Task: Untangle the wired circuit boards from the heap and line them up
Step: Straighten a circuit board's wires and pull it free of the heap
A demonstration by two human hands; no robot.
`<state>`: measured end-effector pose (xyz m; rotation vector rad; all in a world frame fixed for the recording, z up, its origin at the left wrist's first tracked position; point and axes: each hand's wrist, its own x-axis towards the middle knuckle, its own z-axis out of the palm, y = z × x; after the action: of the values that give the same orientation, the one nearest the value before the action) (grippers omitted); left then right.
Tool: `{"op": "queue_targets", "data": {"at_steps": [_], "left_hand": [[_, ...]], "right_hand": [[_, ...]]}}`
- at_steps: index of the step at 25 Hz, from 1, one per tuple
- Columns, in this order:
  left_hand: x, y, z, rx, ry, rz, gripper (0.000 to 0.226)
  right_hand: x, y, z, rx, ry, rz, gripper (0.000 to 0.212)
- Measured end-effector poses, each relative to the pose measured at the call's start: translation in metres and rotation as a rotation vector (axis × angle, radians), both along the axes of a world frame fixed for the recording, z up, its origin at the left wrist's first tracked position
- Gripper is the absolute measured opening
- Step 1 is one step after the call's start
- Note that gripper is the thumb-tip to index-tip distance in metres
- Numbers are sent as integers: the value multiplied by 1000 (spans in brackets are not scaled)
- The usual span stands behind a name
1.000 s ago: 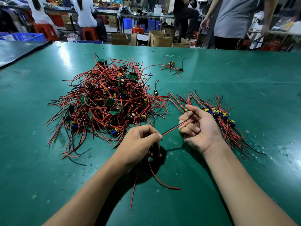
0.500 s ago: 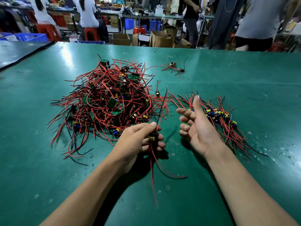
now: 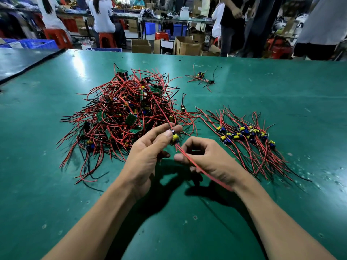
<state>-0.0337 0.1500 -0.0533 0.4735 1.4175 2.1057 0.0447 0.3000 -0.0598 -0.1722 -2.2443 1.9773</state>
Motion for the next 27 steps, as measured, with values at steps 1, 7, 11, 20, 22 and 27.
{"op": "queue_targets", "data": {"at_steps": [1, 7, 11, 20, 22, 27], "left_hand": [[0, -1, 1, -14, 1, 9, 34], [5, -2, 1, 0, 27, 39, 39], [6, 1, 0, 70, -2, -55, 38], [10, -2, 6, 3, -196, -338, 26], [11, -1, 3, 50, -207, -356, 13], [9, 5, -9, -50, -138, -219, 26]], "right_hand": [[0, -1, 1, -1, 36, -20, 26], [-5, -7, 5, -316, 182, -102, 19], [-1, -3, 11, -559, 123, -57, 16], [10, 9, 13, -578, -115, 72, 10], [9, 8, 11, -556, -97, 61, 14], [4, 13, 7, -434, -171, -16, 11]]}}
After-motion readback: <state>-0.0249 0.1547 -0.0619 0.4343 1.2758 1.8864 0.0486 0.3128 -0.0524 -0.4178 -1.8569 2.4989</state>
